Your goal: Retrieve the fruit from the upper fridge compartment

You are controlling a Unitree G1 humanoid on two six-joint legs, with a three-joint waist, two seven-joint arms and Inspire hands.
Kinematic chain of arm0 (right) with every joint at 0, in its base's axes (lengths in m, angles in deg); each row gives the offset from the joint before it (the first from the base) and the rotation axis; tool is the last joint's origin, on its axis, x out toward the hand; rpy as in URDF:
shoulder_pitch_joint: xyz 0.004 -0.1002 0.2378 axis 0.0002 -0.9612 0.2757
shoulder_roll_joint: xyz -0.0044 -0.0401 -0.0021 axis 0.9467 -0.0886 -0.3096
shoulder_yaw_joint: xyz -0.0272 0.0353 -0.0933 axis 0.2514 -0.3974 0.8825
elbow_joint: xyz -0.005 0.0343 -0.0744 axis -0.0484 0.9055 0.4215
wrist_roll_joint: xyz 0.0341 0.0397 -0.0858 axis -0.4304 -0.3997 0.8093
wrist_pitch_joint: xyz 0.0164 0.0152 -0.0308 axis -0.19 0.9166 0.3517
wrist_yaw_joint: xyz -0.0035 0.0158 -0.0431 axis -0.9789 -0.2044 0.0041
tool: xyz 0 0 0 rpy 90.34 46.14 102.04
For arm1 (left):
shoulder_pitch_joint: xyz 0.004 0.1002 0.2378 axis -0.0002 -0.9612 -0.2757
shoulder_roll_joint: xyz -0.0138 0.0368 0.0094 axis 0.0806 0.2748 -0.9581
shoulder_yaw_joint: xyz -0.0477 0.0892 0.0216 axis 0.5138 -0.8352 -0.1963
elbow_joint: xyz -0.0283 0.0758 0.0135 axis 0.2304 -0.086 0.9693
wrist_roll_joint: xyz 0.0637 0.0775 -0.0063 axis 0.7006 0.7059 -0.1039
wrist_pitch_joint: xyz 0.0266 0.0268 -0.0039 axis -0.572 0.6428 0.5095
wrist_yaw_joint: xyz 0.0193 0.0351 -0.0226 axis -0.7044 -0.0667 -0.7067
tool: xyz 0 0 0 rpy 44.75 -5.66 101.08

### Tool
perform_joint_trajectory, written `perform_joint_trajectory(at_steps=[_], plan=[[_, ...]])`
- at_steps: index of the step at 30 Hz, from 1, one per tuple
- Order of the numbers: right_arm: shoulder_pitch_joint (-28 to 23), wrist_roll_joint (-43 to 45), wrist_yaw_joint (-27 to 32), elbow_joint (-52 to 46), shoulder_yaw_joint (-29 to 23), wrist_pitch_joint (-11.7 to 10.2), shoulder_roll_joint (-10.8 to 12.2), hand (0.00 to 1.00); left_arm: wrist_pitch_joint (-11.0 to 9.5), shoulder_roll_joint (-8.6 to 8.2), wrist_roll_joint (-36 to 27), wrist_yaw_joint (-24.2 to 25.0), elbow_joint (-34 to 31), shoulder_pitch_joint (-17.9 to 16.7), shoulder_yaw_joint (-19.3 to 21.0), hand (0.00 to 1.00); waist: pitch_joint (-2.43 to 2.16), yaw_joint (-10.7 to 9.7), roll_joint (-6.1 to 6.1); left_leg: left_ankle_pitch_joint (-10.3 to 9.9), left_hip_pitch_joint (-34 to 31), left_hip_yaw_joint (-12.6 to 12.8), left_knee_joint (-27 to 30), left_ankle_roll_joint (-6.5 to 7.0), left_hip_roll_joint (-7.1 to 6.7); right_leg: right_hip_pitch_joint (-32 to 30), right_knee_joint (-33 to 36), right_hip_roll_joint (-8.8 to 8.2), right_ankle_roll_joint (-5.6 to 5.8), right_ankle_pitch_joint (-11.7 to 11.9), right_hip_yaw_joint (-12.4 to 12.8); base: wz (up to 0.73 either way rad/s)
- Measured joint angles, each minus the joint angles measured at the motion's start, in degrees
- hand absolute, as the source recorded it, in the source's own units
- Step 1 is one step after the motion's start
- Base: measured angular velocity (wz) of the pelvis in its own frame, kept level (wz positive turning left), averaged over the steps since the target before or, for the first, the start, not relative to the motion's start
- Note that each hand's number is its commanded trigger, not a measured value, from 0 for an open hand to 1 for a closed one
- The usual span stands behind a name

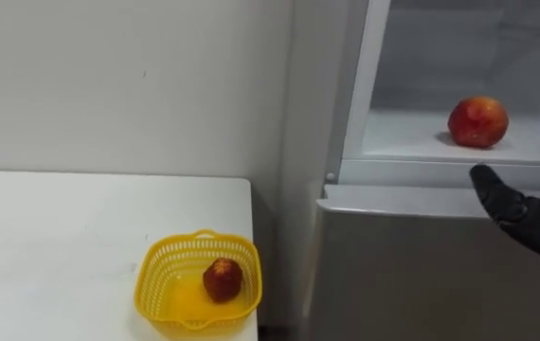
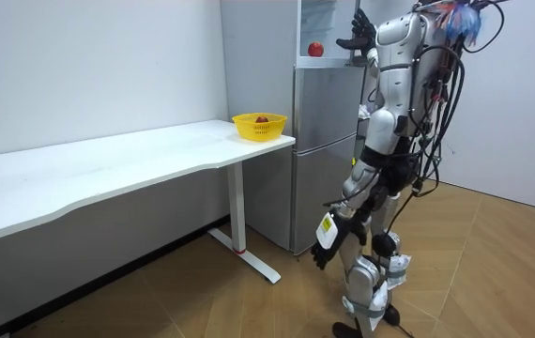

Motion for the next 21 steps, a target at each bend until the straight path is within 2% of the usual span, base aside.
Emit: perform_joint_trajectory(at_steps=[4, 9, 11, 13, 15, 16, 17, 18, 21], plan=[[3.4, -2.1, 0.0, 4.9, -1.2, 0.3, -1.4, 0.0, 0.5, 0.03, 0.1, 0.7, -0.2, -0.1, 0.8, 0.0, -0.16, 0.0, -0.35, 0.0, 0.0, -0.3, 0.0, 0.0, 0.0, 0.1, -0.1, 0.0, 0.01, 0.0, -0.1, 0.01], [9.4, -4.8, -0.1, 11.9, -3.2, 1.2, -2.7, 0.0, 0.5, 0.2, 0.1, 1.7, -0.2, -0.3, 3.2, 0.0, 0.15, 0.1, -0.77, 0.0, -0.1, -0.9, 0.1, 0.01, -0.05, 0.0, 0.0, -0.05, 0.0, 0.0, -0.5, 0.03], [12.1, -5.7, -0.2, 15.2, -3.2, 1.4, -4.6, 0.0, 0.5, 0.37, 0.1, 1.9, -0.5, -0.3, 4.5, 0.0, 0.3, 0.1, -1.37, 0.0, -0.2, -1.0, 0.2, 0.01, -0.08, -0.3, 0.0, -0.14, -0.02, -0.1, -0.8, 0.05], [14.7, -8.9, -0.7, 18.8, -3.2, 1.8, -7.2, 0.0, 0.5, 0.68, 0.2, 2.4, -1.8, -1.0, 5.4, 0.0, -0.05, 0.1, -2.37, 0.0, -0.6, -1.1, 0.3, -0.01, -0.08, -0.3, -0.1, -0.21, -0.04, -0.1, -1.4, 0.08], [15.7, -11.6, -1.5, 20.6, -3.2, 2.2, -8.8, 0.0, 0.5, 0.76, 0.1, 2.6, -3.0, -1.5, 6.1, 0.0, -0.24, 0.3, -3.08, 0.0, -0.8, -1.5, 0.5, -0.01, -0.11, -0.2, -0.1, -0.25, -0.04, -0.1, -1.8, 0.13], [16.9, -13.6, -2.7, 22.8, -3.1, 2.5, -9.6, 0.0, 0.5, 1.08, 0.1, 2.6, -3.2, -1.7, 6.0, 0.0, -0.18, 0.2, -3.54, 0.0, -0.9, -1.8, 0.8, -0.01, -0.12, -0.1, 0.0, -0.34, -0.04, -0.1, -2.3, 0.14], [17.4, -14.4, -3.2, 24.0, -3.1, 2.7, -10.1, 0.0, 0.5, 1.26, 0.1, 2.6, -3.3, -1.7, 6.0, 0.0, -0.28, 0.2, -3.74, 0.0, -0.9, -1.9, 0.9, -0.01, -0.11, -0.1, 0.0, -0.36, -0.04, -0.1, -2.5, 0.15], [18.3, -15.3, -4.3, 26.3, -3.1, 3.3, -10.7, 0.0, 0.6, 1.65, 0.1, 2.5, -3.3, -1.7, 6.0, 0.0, -0.2, 0.3, -3.86, 0.0, -1.0, -2.3, 1.0, -0.01, -0.11, 0.0, 0.1, -0.44, -0.04, -0.1, -3.1, 0.09], [19.0, -18.1, -6.7, 29.2, -3.1, 4.8, -10.8, 0.0, 1.7, 2.13, 0.1, 2.5, -3.5, -1.8, 6.0, 0.0, -0.17, 0.6, -3.93, 0.0, -1.0, -2.5, 1.1, -0.01, -0.1, 0.2, 0.1, -0.55, -0.03, -0.1, -3.3, 0.04]])
